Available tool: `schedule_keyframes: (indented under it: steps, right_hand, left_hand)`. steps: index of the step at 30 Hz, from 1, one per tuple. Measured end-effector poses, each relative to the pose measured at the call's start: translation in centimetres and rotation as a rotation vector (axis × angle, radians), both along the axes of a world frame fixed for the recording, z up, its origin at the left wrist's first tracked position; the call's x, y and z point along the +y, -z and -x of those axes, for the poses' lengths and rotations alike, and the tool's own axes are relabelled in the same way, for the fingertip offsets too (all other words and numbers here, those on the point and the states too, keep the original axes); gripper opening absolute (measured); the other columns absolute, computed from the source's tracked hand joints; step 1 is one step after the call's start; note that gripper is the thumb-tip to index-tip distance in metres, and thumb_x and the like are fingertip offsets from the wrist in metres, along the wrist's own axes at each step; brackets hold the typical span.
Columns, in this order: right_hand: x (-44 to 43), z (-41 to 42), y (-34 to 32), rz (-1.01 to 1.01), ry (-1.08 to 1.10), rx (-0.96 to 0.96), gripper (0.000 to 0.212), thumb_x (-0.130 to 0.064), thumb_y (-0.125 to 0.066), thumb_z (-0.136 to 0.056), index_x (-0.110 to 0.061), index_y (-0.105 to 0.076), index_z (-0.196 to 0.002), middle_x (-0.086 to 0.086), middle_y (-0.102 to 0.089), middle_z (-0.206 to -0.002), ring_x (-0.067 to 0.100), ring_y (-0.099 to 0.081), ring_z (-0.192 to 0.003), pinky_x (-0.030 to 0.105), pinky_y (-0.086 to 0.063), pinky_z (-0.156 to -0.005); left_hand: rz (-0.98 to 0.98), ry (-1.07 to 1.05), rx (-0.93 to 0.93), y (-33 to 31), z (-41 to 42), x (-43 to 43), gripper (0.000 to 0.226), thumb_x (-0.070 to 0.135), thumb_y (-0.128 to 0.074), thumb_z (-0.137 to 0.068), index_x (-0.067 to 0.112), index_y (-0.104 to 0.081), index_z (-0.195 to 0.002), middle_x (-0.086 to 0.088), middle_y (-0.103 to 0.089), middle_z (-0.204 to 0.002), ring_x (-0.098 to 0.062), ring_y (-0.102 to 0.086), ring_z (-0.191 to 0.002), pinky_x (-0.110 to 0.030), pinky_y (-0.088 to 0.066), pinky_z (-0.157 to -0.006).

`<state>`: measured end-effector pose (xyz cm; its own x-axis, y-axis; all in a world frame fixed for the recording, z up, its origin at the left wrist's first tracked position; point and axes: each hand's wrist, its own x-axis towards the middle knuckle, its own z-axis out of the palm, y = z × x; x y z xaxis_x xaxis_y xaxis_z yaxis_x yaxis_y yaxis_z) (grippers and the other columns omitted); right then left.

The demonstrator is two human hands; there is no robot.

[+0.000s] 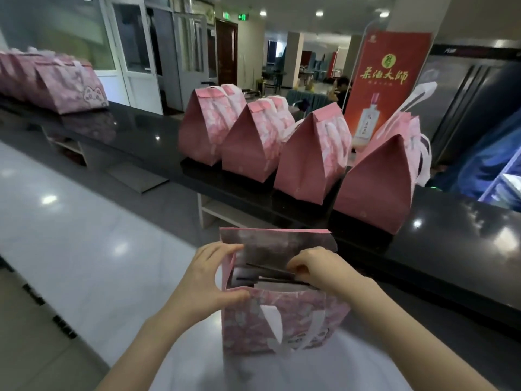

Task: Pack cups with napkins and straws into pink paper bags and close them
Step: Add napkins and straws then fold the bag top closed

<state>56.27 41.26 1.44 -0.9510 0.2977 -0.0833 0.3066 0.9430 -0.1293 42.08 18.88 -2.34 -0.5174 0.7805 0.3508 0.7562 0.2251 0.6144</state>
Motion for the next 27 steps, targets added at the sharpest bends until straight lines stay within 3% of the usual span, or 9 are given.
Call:
schedule_keyframes:
  steps: [3, 5, 8, 12, 14, 16, 19, 23, 27]
  right_hand:
    - [0.6, -0.1, 0.3, 0.032, -0.018, 0.081, 0.033, -0.030, -0.061, -0.086, -0.032, -0.063, -0.119, -0.009, -0.065, -0.114, 0.015, -0.057, -0.108, 0.035, -0.050, -0.088]
    - [1.2, -0.9, 0.2, 0.039, -0.025, 0.262, 0.032, -0.036, -0.062, -0.088, -0.031, -0.063, -0.119, -0.010, -0.063, -0.114, 0.013, -0.056, -0.109, 0.032, -0.047, -0.090]
    - [2.4, -2.7, -0.4, 0.119, -0.017, 0.517, 0.042, -0.045, -0.069, -0.082, -0.029, -0.063, -0.120, -0.010, -0.057, -0.123, 0.012, -0.049, -0.114, 0.031, -0.041, -0.099]
    - [4.5, -4.3, -1.6, 0.218, 0.020, 0.303, 0.104, -0.067, -0.075, -0.057, -0.052, -0.019, -0.144, -0.015, -0.009, -0.157, 0.005, -0.002, -0.144, 0.036, -0.009, -0.116]
    - [5.2, -4.1, -1.6, 0.171, 0.018, 0.168, 0.122, -0.066, -0.079, -0.052, -0.058, 0.002, -0.142, -0.018, 0.008, -0.158, 0.002, 0.016, -0.142, 0.040, 0.005, -0.116]
    - [5.7, -3.4, -1.5, 0.109, 0.025, 0.078, 0.128, -0.062, -0.081, -0.051, -0.058, 0.011, -0.140, -0.016, 0.012, -0.158, 0.003, 0.021, -0.141, 0.043, 0.011, -0.116]
    - [6.0, -2.0, -1.3, 0.054, 0.081, 0.002, 0.131, -0.065, -0.080, -0.049, -0.054, 0.011, -0.143, -0.015, 0.010, -0.159, 0.009, 0.020, -0.144, 0.048, 0.011, -0.117]
    - [5.7, -0.9, -1.0, 0.068, 0.151, -0.005, 0.121, -0.074, -0.073, -0.051, -0.051, -0.001, -0.146, -0.015, -0.008, -0.159, 0.012, 0.009, -0.147, 0.050, 0.010, -0.117]
    - [4.4, -0.1, -0.8, 0.048, 0.239, 0.106, 0.094, -0.073, -0.069, -0.057, -0.042, -0.036, -0.139, -0.012, -0.043, -0.133, 0.015, -0.033, -0.132, 0.049, -0.006, -0.118]
  left_hand:
    - [-0.053, -0.055, 0.001, 0.3, -0.1, 0.4, 0.075, 0.046, -0.084, -0.066, 0.054, -0.041, -0.127, 0.035, -0.040, -0.125, 0.011, -0.038, -0.120, -0.007, -0.030, -0.098]
    - [-0.100, -0.071, 0.019, 0.4, 0.0, 0.6, 0.078, 0.042, -0.085, -0.066, 0.052, -0.041, -0.130, 0.030, -0.042, -0.129, 0.007, -0.041, -0.122, -0.007, -0.033, -0.100]
    - [-0.116, -0.103, 0.041, 0.1, 0.8, 1.0, 0.094, 0.046, -0.085, -0.064, 0.048, -0.032, -0.141, 0.023, -0.030, -0.146, 0.004, -0.029, -0.135, -0.013, -0.025, -0.109]
    - [-0.010, -0.048, 0.040, -1.2, 2.9, 2.0, 0.114, 0.059, -0.083, -0.056, 0.053, -0.013, -0.146, 0.024, -0.007, -0.157, -0.002, -0.008, -0.144, -0.034, -0.018, -0.115]
    - [0.057, 0.010, -0.015, -1.7, 4.2, 2.8, 0.122, 0.062, -0.084, -0.052, 0.057, -0.006, -0.145, 0.026, -0.003, -0.157, 0.000, -0.002, -0.145, -0.039, -0.017, -0.117]
    - [0.120, 0.077, -0.093, -2.0, 5.4, 3.5, 0.126, 0.060, -0.087, -0.049, 0.062, -0.003, -0.143, 0.024, -0.006, -0.157, -0.001, -0.002, -0.146, -0.042, -0.018, -0.118]
    - [0.177, 0.185, -0.204, -2.0, 7.1, 4.5, 0.124, 0.053, -0.090, -0.049, 0.066, -0.007, -0.140, 0.014, -0.029, -0.153, -0.006, -0.022, -0.143, -0.042, -0.033, -0.114]
    - [0.190, 0.267, -0.215, -1.6, 9.7, 5.6, 0.105, 0.038, -0.091, -0.058, 0.065, -0.026, -0.136, 0.021, -0.057, -0.118, -0.002, -0.054, -0.116, -0.025, -0.048, -0.098]
    - [0.129, 0.324, -0.170, -0.9, 11.6, 6.6, 0.077, 0.023, -0.087, -0.068, 0.059, -0.047, -0.125, 0.028, -0.062, -0.107, 0.012, -0.056, -0.104, -0.011, -0.051, -0.080]
